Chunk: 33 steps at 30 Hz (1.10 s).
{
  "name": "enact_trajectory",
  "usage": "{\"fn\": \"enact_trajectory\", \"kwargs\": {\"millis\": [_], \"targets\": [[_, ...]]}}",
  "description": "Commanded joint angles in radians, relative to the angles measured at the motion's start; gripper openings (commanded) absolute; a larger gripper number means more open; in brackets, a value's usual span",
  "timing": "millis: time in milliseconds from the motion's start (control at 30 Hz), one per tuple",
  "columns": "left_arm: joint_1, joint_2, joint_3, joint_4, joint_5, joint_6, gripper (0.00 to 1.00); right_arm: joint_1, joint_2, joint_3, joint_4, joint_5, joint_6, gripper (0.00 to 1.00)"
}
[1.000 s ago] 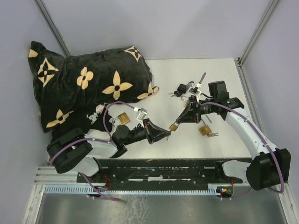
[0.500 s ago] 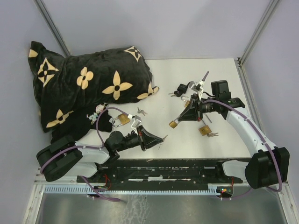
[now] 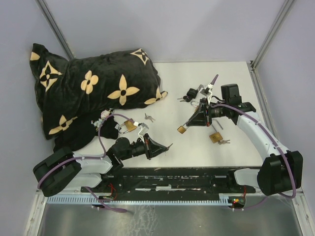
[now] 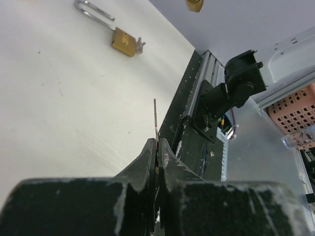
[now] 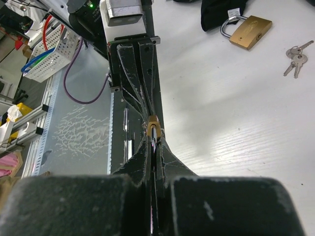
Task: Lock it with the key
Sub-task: Remove the key from the lock, then place the key at the center of the board.
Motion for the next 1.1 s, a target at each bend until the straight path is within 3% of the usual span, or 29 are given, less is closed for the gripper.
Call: {"fn": "enact_trajectory", "kwargs": {"millis": [0, 167, 600, 833, 1067], "targets": [[0.025, -0.020, 0.001, -0.090, -0.011, 0.043, 0.03, 0.000, 0.018, -0.011, 0.064, 0.020, 0.040, 0.02], [0.071, -0.022, 0.009, -0.175, 0.016, 0.023, 0.03, 0.000, 0.048, -0.025, 0.103, 0.054, 0.079, 0.02], [0.216, 0.107, 0.043, -0.265, 0.244, -0.014, 0.05, 0.054, 0.214, -0.052, 0.190, 0.161, 0.181, 0.03], [0.254, 0.205, 0.083, -0.310, 0.250, 0.008, 0.09, 0.094, 0.331, -0.044, 0.216, 0.206, 0.215, 0.03], [0.270, 0.323, 0.207, -0.463, 0.222, 0.086, 0.14, 0.128, 0.445, -0.034, 0.267, 0.239, 0.288, 0.03]]}}
